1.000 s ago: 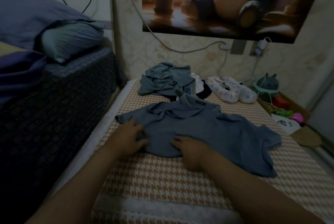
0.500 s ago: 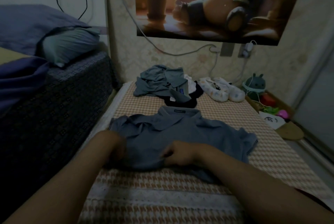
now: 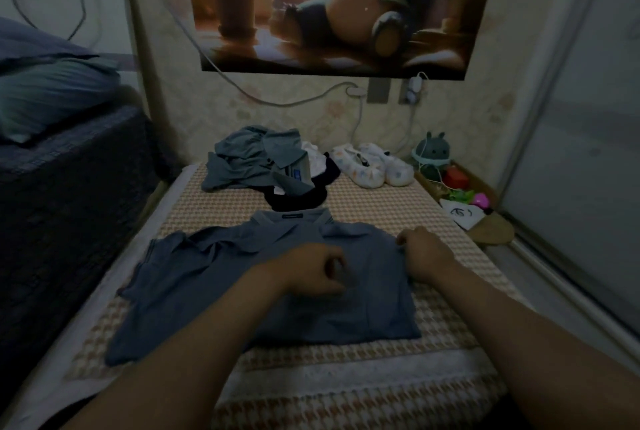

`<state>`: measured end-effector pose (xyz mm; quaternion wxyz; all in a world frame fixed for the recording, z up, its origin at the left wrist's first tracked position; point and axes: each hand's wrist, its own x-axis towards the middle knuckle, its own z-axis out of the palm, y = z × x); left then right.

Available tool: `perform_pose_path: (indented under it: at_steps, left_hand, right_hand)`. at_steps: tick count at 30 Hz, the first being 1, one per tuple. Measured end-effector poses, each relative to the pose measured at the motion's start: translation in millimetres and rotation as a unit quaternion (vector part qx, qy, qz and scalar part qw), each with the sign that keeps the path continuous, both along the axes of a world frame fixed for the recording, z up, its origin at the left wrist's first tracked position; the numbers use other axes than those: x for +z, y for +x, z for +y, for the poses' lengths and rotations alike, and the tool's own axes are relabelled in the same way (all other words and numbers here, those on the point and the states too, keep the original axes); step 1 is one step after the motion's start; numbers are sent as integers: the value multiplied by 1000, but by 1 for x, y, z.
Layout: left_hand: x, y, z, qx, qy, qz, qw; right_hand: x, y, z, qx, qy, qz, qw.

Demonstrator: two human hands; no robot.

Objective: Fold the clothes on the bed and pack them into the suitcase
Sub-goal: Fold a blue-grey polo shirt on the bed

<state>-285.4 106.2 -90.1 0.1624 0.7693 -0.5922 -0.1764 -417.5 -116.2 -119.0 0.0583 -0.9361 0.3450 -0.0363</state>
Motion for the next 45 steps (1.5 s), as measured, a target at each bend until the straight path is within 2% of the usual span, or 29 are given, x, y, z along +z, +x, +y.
perform_pose_path:
  at_steps: [2, 4, 7, 8, 9, 11, 13, 14, 15, 16, 17, 20, 21, 23, 24, 26, 28, 30, 32, 34, 38, 41, 43, 45]
  left_hand:
    - [-2, -23, -24, -49, -8, 30, 998]
    - [-10, -48, -46, -107, 12, -9, 994]
    - [-30, -73, -67, -146, 73, -183, 969]
    - [-36, -77, -72, -140, 78, -222, 962]
    - [-40, -77, -75, -127, 66, -224, 964]
    - [-38, -73, -78, -98, 5, -125, 987]
    - [-31, -69, -82, -38, -92, -5, 995]
    - [-28, -67, -83, 0, -151, 64, 986]
    - [-26, -66, -84, 25, -193, 135, 972]
    - [-24, -68, -83, 17, -200, 193, 960]
    - [-25, -73, -81, -20, -165, 237, 957]
    - [-32, -93, -75, -136, 97, 311, 936]
    - [-34, -94, -76, -145, 110, 311, 933]
    - [-33, -87, -79, -89, -2, 310, 947]
    - [-32, -79, -81, -29, -65, 302, 951]
    - [-32, -54, -80, 58, -132, 190, 971]
    - [-42, -24, -72, 77, -87, 17, 993]
    - [-57, 6, -58, 87, 15, -77, 993]
    - [-67, 28, -46, 111, 61, -122, 984]
    - [-70, 48, -40, 136, 68, -171, 973]
    - [-71, 86, -35, 162, 111, -201, 960]
    - [-71, 107, -33, 154, 157, -231, 948]
    - [-71, 119, -33, 160, 142, -255, 943]
    - [-72, 128, -35, 156, 115, -286, 938]
  right_hand:
    - [-7, -11, -18, 45, 18, 108, 993]
    - [-14, -18, -27, 83, -5, 172, 982]
    - [-19, -19, -34, 109, -59, 113, 986]
    - [-18, -20, -36, 116, -78, 86, 986]
    - [-16, -19, -39, 126, -115, 71, 983]
    - [-10, -21, -42, 137, -212, 59, 966]
    - [-4, -25, -46, 101, -285, 21, 953]
    - [1, -29, -46, 73, -294, 33, 953]
    - [0, -30, -49, 39, -276, 81, 957]
    - [-1, -32, -51, 9, -247, 139, 959]
    - [-5, -33, -54, -12, -207, 162, 965]
    - [-15, -32, -55, -33, -66, 113, 991]
    - [-16, -31, -53, -16, -35, 86, 996]
    - [-14, -29, -47, 18, -9, 22, 1000]
    - [-10, -29, -40, 43, -20, -15, 999]
    - [-6, -24, -26, 118, -47, -48, 991]
    - [-10, -15, -13, 154, 15, 22, 988]
    - [-22, 2, -5, 110, 102, 140, 979]
    - [-23, 22, -4, 70, 110, 210, 969]
    - [-15, 41, -6, 55, 70, 235, 968]
    - [-8, 69, -13, 56, 5, 183, 982]
    - [-16, 88, -16, 127, -42, 128, 983]
    - [-21, 103, -18, 165, -41, 82, 982]
    - [-27, 118, -21, 185, -35, 82, 979]
